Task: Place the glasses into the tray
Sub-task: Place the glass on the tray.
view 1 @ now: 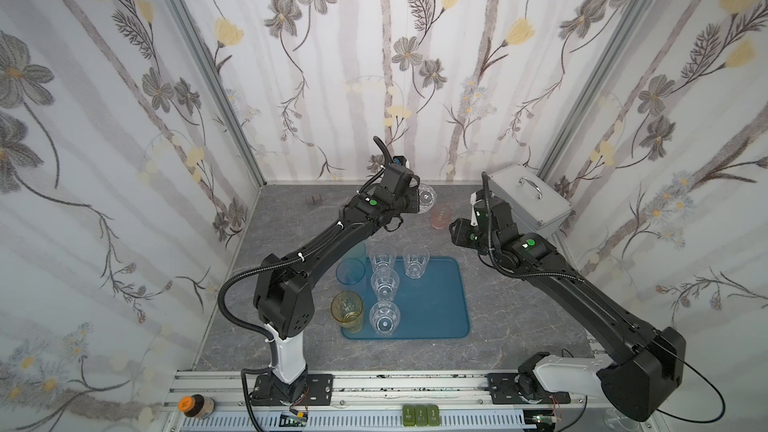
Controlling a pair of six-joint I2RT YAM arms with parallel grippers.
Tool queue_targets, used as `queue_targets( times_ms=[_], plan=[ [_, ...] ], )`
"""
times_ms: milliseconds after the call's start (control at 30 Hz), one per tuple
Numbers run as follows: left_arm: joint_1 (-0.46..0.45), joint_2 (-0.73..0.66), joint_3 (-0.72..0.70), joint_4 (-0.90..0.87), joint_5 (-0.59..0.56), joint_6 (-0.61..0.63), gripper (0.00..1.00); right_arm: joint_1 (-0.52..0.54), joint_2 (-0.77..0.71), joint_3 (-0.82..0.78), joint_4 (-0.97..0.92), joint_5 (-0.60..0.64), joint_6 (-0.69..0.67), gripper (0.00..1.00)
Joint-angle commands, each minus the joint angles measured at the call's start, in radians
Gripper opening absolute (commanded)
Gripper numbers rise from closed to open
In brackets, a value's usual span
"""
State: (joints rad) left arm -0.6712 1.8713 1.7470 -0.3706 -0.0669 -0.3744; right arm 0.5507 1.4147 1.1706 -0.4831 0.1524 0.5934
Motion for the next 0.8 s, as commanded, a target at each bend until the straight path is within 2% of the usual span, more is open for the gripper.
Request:
queue_targets(
  times_ms=[0,167,300,600,767],
  plan=[
    [-0.006,0.029,0.022,0.024,0.010,-0.024,0.00,0.007,-0.031,0.013,-0.028,0.087,-0.009,0.46],
    [-0.012,0.054,0.022,0.024,0.028,-0.041,0.00,0.045,-0.052,0.041,-0.061,0.136,-0.016,0.47],
    [-0.020,0.053,0.008,0.024,0.030,-0.059,0.00,0.071,-0.044,0.078,-0.021,0.079,-0.020,0.50],
    [-0.038,0.044,-0.011,0.024,0.046,-0.101,0.01,0.084,0.090,0.174,0.100,0.040,-0.018,0.54],
    [-0.052,0.032,-0.023,0.024,0.064,-0.133,0.01,0.079,0.171,0.207,0.154,0.095,-0.016,0.51]
  ],
)
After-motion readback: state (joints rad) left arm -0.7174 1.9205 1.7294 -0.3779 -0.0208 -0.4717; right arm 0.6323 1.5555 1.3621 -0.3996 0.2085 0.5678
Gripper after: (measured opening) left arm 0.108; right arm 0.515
